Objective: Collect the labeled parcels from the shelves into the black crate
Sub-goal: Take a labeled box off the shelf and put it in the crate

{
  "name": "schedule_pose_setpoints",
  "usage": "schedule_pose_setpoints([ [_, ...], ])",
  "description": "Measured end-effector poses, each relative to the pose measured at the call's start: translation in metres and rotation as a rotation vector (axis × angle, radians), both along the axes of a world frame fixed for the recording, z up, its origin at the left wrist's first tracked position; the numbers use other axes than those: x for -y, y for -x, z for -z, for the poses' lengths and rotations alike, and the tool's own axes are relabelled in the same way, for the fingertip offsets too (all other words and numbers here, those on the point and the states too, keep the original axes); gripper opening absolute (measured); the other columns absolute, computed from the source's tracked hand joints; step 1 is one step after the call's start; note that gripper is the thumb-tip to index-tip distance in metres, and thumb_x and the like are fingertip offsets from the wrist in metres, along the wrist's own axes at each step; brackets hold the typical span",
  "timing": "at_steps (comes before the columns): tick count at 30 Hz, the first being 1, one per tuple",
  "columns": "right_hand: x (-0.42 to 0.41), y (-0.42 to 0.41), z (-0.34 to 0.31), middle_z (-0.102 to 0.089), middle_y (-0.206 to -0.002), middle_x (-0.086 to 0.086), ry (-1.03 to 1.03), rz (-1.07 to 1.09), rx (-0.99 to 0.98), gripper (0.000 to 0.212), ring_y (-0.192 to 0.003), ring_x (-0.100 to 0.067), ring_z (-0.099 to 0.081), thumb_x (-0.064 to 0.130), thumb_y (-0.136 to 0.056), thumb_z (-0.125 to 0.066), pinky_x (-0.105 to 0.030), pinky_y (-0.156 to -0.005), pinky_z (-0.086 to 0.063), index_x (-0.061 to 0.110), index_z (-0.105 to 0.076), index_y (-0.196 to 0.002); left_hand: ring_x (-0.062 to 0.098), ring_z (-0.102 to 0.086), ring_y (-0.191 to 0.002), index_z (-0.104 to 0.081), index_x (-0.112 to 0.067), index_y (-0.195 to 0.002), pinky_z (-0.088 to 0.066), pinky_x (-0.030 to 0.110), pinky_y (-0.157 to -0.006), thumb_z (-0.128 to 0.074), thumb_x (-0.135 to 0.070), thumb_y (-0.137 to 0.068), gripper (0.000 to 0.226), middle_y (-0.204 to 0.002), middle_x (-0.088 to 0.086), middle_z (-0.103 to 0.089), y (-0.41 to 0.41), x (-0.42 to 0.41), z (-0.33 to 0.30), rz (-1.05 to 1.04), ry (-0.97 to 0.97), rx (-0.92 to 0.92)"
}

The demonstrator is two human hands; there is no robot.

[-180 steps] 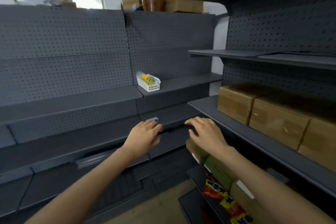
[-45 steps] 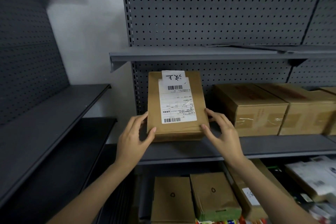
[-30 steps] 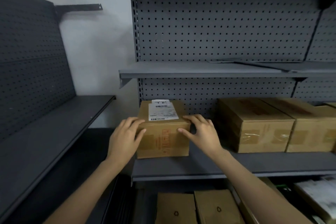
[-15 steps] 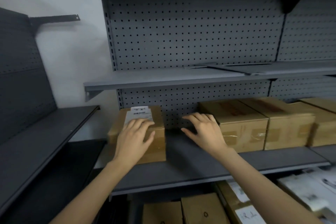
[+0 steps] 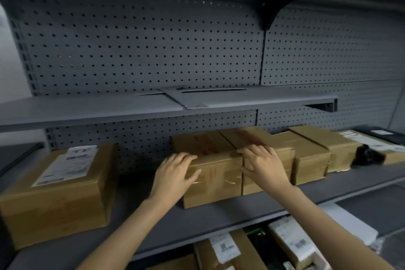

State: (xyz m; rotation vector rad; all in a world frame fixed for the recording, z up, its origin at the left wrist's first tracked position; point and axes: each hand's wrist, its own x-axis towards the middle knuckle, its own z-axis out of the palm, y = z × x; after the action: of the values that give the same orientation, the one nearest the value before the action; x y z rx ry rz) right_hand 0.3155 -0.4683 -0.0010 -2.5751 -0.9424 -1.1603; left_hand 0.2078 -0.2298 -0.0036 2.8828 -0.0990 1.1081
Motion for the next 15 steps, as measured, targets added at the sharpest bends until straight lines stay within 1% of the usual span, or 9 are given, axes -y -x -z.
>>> schedule_pose_setpoints([
  [3, 0.005, -0.018, 0.006, -0.065, -0.086, 0.004, 0.005, -0.037, 0.018, 0.045, -0.078, -0.020, -0.064, 0.043, -0.063, -0.083, -0.034, -0.070, -0.047, 0.022, -0.069, -0.100, 0.017, -0.061, -0.087, -0.065, -0.022, -0.103, -0.050, 0.031, -0.074, -0.037, -0.052, -0.085, 0.045, -0.099, -0.005, -0.065, 0.000, -0.006, 0.004, -0.046, -0.021, 0.011],
  [5, 0.001, -0.024, 0.010, -0.064, -0.086, 0.005, -0.016, -0.092, 0.053, 0.042, -0.080, -0.019, -0.063, 0.043, -0.068, -0.080, -0.032, -0.074, -0.045, 0.021, -0.068, -0.102, 0.016, -0.061, -0.085, -0.065, -0.023, -0.100, -0.050, 0.030, -0.072, -0.036, -0.054, -0.086, 0.045, -0.097, -0.006, -0.065, 0.006, -0.014, 0.005, -0.086, -0.022, 0.018],
  [7, -0.006, -0.026, 0.011, -0.066, -0.088, 0.004, -0.053, -0.176, 0.083, 0.040, -0.082, -0.018, -0.063, 0.040, -0.075, -0.076, -0.029, -0.079, -0.039, 0.018, -0.066, -0.107, 0.016, -0.061, -0.083, -0.065, -0.023, -0.099, -0.049, 0.029, -0.069, -0.035, -0.055, -0.086, 0.045, -0.096, -0.006, -0.064, 0.012, -0.020, 0.005, -0.138, 0.003, 0.025],
  [10, -0.019, -0.020, 0.010, -0.068, -0.090, 0.004, -0.117, -0.260, 0.074, 0.037, -0.084, -0.016, -0.063, 0.040, -0.084, -0.067, -0.026, -0.081, -0.035, 0.016, -0.064, -0.112, 0.017, -0.061, -0.081, -0.065, -0.021, -0.098, -0.050, 0.029, -0.067, -0.037, -0.055, -0.086, 0.045, -0.093, -0.004, -0.065, 0.026, -0.029, 0.006, -0.198, -0.010, 0.027],
  [13, -0.025, -0.018, 0.008, -0.069, -0.088, 0.005, -0.170, -0.245, 0.035, 0.045, -0.084, -0.016, -0.064, 0.052, -0.086, -0.049, -0.027, -0.083, -0.035, 0.019, -0.064, -0.112, 0.019, -0.063, -0.080, -0.067, -0.018, -0.096, -0.051, 0.031, -0.067, -0.049, -0.056, -0.085, 0.043, -0.091, -0.001, -0.067, 0.035, -0.035, 0.002, -0.250, -0.058, 0.000],
  [15, -0.027, -0.017, 0.005, -0.070, -0.086, 0.005, -0.192, -0.228, 0.007, 0.049, -0.082, -0.018, -0.065, 0.056, -0.084, -0.045, -0.028, -0.082, -0.035, 0.019, -0.067, -0.108, 0.021, -0.063, -0.077, -0.068, -0.017, -0.094, -0.051, 0.033, -0.066, -0.059, -0.048, -0.081, 0.035, -0.087, 0.001, -0.068, 0.035, -0.035, -0.001, -0.275, -0.082, -0.022],
])
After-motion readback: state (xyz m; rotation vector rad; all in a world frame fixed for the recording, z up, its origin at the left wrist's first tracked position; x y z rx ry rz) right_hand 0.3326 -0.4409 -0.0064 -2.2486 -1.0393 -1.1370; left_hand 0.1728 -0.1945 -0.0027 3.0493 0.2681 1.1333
